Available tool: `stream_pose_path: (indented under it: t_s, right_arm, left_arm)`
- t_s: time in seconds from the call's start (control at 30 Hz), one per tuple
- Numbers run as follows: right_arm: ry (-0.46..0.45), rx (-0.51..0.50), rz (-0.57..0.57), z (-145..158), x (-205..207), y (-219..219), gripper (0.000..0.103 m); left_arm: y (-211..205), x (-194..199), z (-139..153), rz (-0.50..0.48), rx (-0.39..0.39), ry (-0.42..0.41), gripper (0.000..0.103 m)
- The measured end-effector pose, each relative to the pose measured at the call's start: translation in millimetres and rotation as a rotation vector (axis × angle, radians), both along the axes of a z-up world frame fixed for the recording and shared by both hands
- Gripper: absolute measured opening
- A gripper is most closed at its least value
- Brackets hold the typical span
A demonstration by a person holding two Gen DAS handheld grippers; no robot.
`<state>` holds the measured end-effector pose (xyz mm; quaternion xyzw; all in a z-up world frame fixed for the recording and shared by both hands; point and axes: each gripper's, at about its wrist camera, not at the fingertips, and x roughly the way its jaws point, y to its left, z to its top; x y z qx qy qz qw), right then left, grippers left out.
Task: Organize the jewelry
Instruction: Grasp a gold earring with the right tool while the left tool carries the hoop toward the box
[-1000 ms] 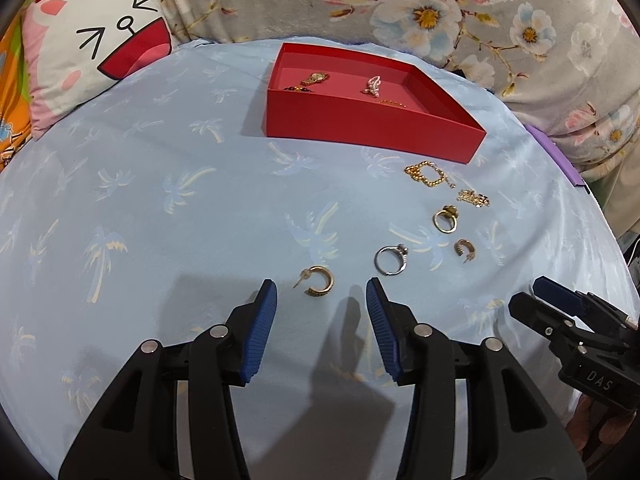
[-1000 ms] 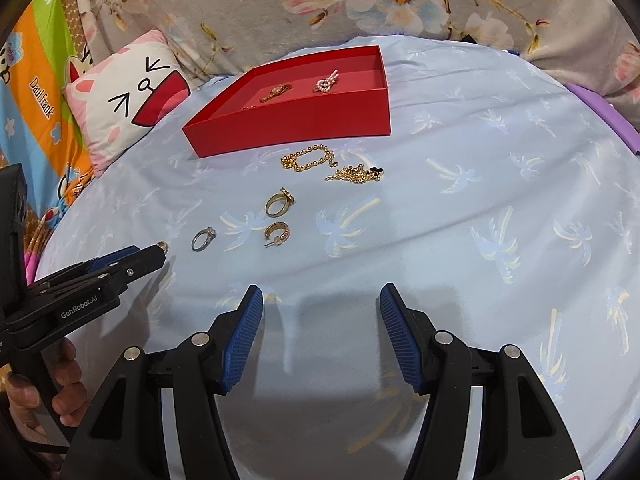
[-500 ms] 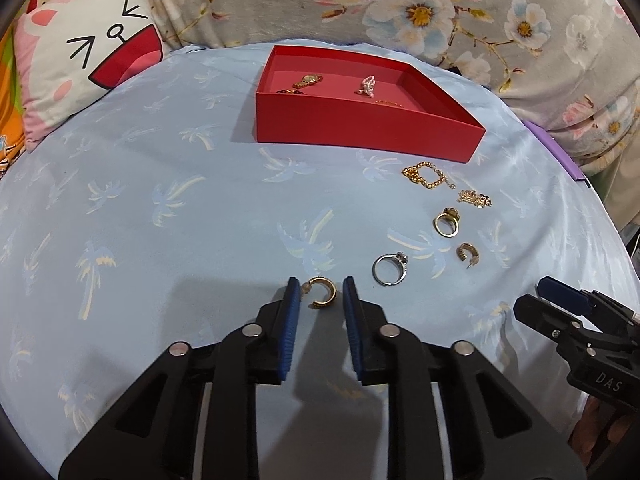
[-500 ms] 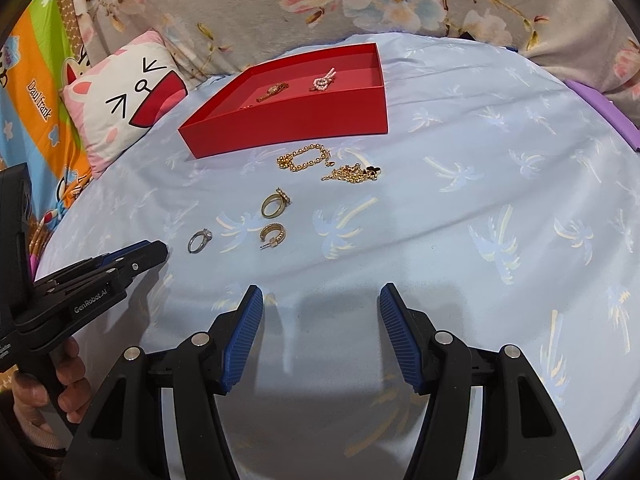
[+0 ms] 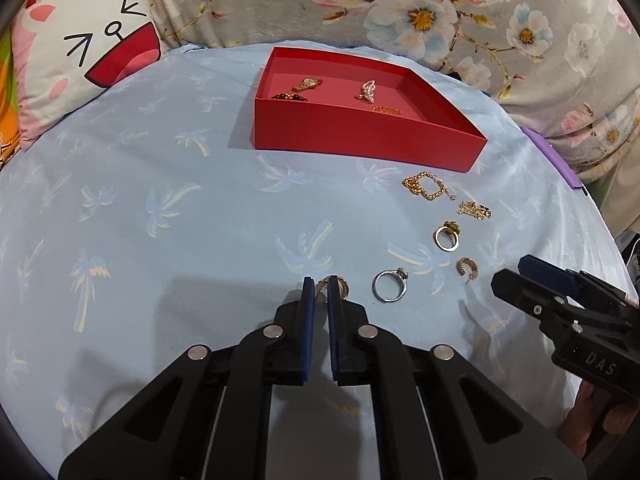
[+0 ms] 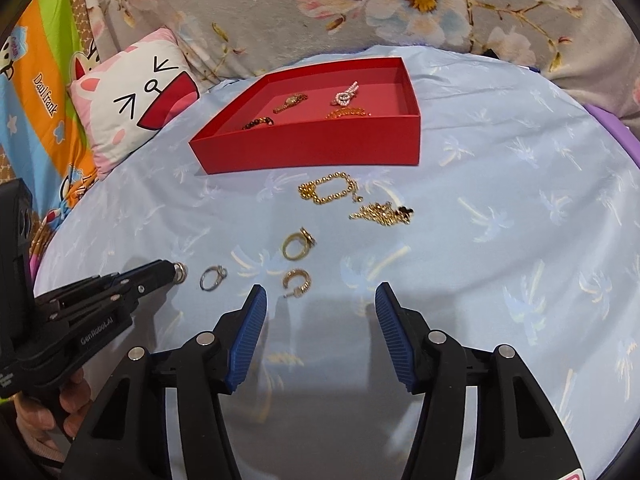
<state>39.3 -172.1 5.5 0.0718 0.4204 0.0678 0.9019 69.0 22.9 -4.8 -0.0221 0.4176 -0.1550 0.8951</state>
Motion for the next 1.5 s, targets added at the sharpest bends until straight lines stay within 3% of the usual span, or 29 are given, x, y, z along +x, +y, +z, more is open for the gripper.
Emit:
stream_pose_path:
  t_s: [0.53,0.67,0.7,0.97,1.13,1.5]
  right_arm:
    - [0.004,0.012,-0.003,-1.4,-2.1,0.6,0.055]
    - [0.001,0.018,-0.001,-1.1,-2.1,0.8,0.055]
    - [0.002,0.018,-0.001,-1.4,-2.2,0.7,0.055]
    - [0.003,0.022,-0.003,-1.6,-1.5,0.4,0.055]
    - [0.003,0.019,-0.002,-1.5,-0.9,1.4,0.055]
    - [-0.009,0.004,0.009,2.0,15.3,6.1,0.055]
  left_arm:
    - [-0.6,-1.1,-1.0,0.000,-0.008,0.005,0.009]
    - [-2.2,-5.4,3.2,0.002,-0.011,-0.012,0.040]
    - [-3.6,-6.0,4.2,-0.003,-0.011,-0.019,0.041]
    - [-10.7,2.8,-1.3,-0.007,0.015,-0.003,0.036]
    - [-14.1,4.6,-2.0,-0.024,0.026,-0.006,0.018]
    - [-3.7,5.5,3.7,0.003,-0.004,-0.008,0.018]
